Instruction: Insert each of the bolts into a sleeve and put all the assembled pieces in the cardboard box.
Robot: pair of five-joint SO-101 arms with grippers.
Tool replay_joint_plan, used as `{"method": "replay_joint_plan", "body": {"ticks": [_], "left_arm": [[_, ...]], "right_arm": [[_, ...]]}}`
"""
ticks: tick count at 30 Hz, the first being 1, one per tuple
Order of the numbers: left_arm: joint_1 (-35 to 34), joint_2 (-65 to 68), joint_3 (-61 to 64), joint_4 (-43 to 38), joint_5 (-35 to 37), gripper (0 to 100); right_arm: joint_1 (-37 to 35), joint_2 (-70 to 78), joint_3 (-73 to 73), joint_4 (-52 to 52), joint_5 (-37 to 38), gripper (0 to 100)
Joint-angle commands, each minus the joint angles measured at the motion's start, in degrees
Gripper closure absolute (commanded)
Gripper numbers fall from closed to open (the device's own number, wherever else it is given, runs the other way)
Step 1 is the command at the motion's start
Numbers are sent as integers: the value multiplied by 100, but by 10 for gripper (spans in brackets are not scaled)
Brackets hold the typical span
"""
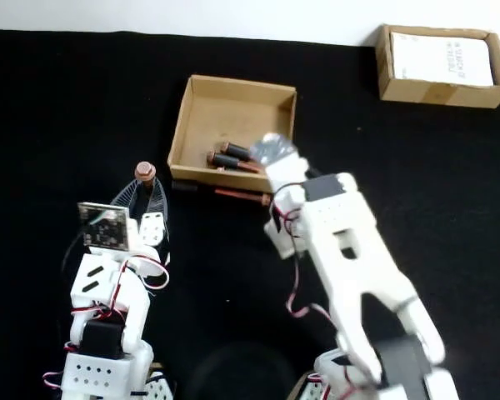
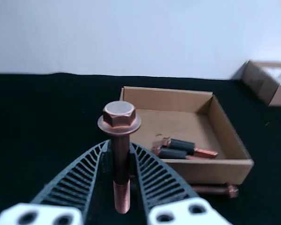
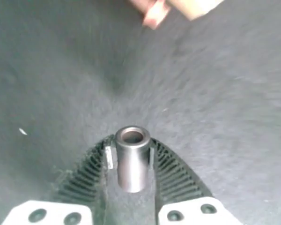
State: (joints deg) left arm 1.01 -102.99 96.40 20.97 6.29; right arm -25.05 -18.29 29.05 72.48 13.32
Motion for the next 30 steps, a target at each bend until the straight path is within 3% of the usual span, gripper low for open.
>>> {"method": "replay_joint_plan", "body": {"ticks": [1, 6, 15, 21, 26, 30], "left_arm": [[-13, -57, -4, 123, 536, 992], [374, -48, -295, 193, 695, 992], [1042, -40, -866, 949, 712, 992], [1411, -40, -1165, 1160, 695, 992], [1446, 40, -1341, 1240, 695, 992], [1780, 892, -2132, 1222, 712, 992]], "right_arm": [[-321, -1297, -136, 233, -325, 991], [-576, -2800, 1051, 40, -686, 991], [-585, -6413, 3960, -1648, -651, 991], [-453, -8602, 4840, -1684, -651, 991], [-127, -8541, 4910, -1701, -651, 991], [-110, -8497, 4919, -1719, -651, 991]]}}
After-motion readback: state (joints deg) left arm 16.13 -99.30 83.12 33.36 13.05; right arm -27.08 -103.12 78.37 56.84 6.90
